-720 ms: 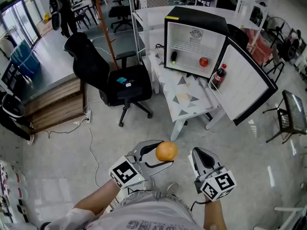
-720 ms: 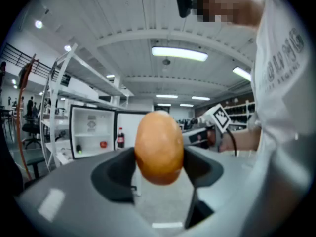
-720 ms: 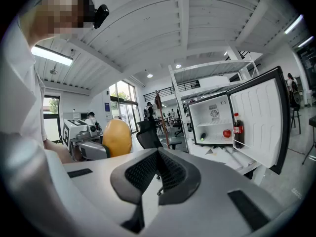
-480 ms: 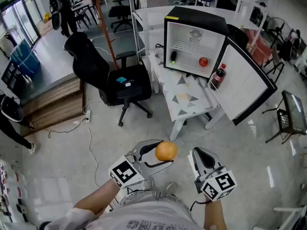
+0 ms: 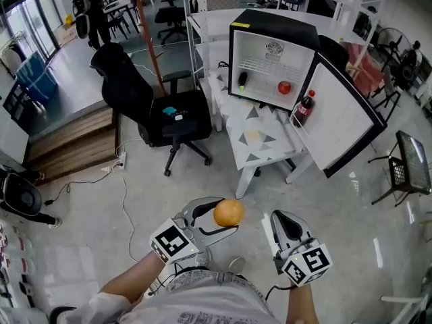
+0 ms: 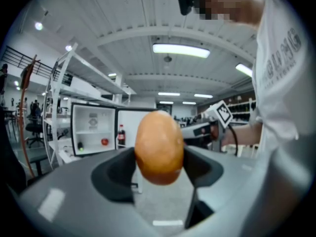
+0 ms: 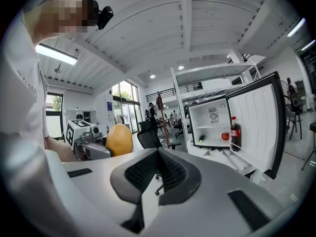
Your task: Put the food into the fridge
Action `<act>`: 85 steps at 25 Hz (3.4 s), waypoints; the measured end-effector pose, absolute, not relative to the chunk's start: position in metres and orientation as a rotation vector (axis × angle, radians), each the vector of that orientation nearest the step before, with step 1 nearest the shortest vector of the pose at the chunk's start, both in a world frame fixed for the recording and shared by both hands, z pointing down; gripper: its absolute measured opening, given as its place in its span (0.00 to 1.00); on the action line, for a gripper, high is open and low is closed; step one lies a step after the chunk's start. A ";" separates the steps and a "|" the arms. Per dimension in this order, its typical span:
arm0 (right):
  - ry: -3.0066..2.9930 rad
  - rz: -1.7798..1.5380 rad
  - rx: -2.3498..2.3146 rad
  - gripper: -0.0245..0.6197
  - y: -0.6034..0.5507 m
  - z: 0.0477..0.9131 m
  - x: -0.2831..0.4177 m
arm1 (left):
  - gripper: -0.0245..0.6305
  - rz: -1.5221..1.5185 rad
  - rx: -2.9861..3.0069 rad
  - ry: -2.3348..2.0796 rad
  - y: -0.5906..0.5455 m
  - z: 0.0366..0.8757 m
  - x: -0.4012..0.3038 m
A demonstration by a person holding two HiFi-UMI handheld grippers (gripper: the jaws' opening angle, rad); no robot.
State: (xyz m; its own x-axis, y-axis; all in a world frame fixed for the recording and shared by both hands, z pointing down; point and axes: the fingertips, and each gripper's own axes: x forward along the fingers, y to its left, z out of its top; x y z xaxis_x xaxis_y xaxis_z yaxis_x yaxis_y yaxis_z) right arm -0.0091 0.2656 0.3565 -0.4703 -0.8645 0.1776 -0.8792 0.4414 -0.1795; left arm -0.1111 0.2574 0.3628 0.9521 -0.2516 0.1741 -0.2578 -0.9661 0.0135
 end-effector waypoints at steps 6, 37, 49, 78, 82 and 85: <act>-2.649 0.384 1.531 0.04 0.280 0.360 0.012 | 0.50 0.284 3.064 -0.471 0.266 0.364 -0.099; -2.679 0.428 1.473 0.04 0.250 0.383 0.087 | 0.50 0.306 3.011 -0.607 0.230 0.389 -0.048; -2.659 0.477 1.507 0.04 0.164 0.397 0.089 | 0.50 0.295 3.004 -0.561 0.144 0.395 -0.040; -2.524 0.512 1.630 0.04 -0.028 0.394 0.050 | 0.50 0.298 3.000 -0.377 -0.054 0.406 -0.075; -2.506 0.507 1.650 0.04 -0.045 0.393 0.043 | 0.50 0.303 2.994 -0.356 -0.073 0.411 -0.083; -2.497 0.509 1.659 0.04 -0.054 0.392 0.038 | 0.50 0.299 2.996 -0.347 -0.084 0.412 -0.086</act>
State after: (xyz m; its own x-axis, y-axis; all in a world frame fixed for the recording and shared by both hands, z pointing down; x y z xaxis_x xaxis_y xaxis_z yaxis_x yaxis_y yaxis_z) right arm 0.0383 -0.0543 0.3918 -0.4008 -0.8770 0.2651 -0.9108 0.3501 -0.2191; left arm -0.0865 -0.0843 0.4116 0.9544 -0.2151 0.2071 -0.2369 -0.9676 0.0872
